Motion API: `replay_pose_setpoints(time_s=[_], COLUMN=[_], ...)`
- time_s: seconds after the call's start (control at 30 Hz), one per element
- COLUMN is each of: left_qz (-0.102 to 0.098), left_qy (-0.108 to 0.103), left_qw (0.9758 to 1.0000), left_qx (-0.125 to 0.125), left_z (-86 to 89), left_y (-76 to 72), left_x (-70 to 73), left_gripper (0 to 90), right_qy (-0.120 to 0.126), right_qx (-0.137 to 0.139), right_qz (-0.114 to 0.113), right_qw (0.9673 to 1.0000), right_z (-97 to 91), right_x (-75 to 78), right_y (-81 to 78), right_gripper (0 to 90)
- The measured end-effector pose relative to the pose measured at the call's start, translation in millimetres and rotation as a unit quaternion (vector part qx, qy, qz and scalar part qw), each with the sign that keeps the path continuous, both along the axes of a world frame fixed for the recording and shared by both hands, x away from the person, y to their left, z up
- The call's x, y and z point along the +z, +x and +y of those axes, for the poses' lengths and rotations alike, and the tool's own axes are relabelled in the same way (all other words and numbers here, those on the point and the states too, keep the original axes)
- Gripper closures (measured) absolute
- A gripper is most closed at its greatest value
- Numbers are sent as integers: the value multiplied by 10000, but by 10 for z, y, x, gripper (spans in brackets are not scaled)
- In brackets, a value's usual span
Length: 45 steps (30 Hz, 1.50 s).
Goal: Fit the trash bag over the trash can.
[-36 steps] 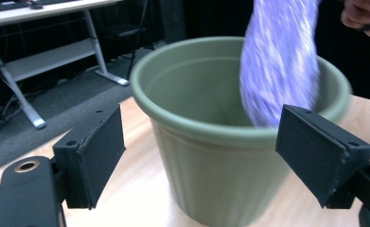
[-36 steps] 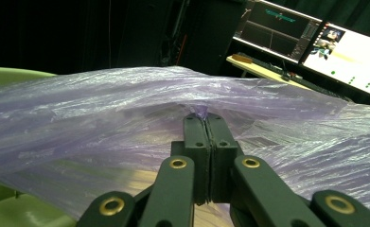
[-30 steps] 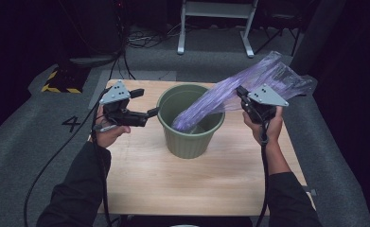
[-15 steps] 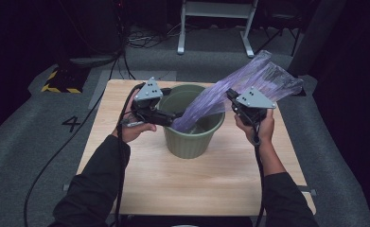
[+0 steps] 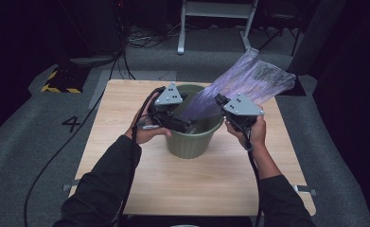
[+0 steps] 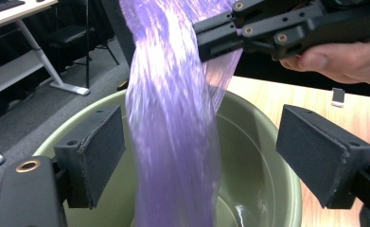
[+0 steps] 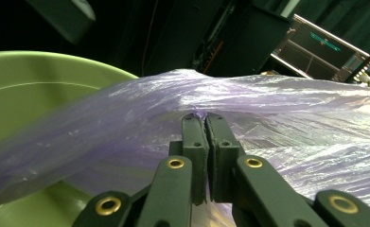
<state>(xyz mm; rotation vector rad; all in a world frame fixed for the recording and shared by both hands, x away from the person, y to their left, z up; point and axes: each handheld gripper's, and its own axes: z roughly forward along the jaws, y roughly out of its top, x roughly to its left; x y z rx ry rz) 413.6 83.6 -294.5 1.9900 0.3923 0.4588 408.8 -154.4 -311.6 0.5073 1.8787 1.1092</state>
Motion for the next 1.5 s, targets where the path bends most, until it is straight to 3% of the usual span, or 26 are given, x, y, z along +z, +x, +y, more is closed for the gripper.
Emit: replay_pose_setpoints(time_s=[0.2, 0.3, 0.53, 0.7, 0.8, 0.93, 1.03, 1.2, 1.37, 1.5], left_qz=[-15, -11, -1, -232, -312, -383, -447, -474, -480, -460], left_qy=[121, 173, 313, 523, 610, 560, 518, 425, 347, 292], left_qw=[9999, 9998, 9995, 9984, 9976, 9977, 9976, 9979, 9982, 9985], left_qx=[-27, -6, 90, 19, 42, 70, 95, 119, 133, 81], left_z=[-75, -83, -59, -55, -57, -29, 9, 74, 132, 159], left_y=[-7, -7, 21, -8, -26, -50, -69, -87, -90, -101], left_x=[-20, -27, -48, -84, -114, -139, -148, -167, -198, -213], left_gripper=[162, 222, 543, 769, 845, 873, 880, 881, 881, 881], right_qy=[-176, -250, -227, -201, -214, -98, 13, 233, 408, 514], right_qx=[256, 389, 671, 780, 832, 879, 990, 996, 714, 657], right_qz=[-100, -160, -272, -315, -293, -259, -83, 83, 126, 328], right_qw=[9995, 9988, 9971, 9963, 9959, 9957, 9951, 9947, 9965, 9960], right_z=[101, 128, 132, 127, 116, 78, 17, -125, -326, -442], right_x=[-9, -10, -18, -36, -48, -52, -37, -19, -2, -34], right_y=[-89, -136, -221, -263, -279, -309, -323, -354, -372, -332], right_gripper=[872, 868, 851, 832, 805, 666, 503, 348, 285, 278])
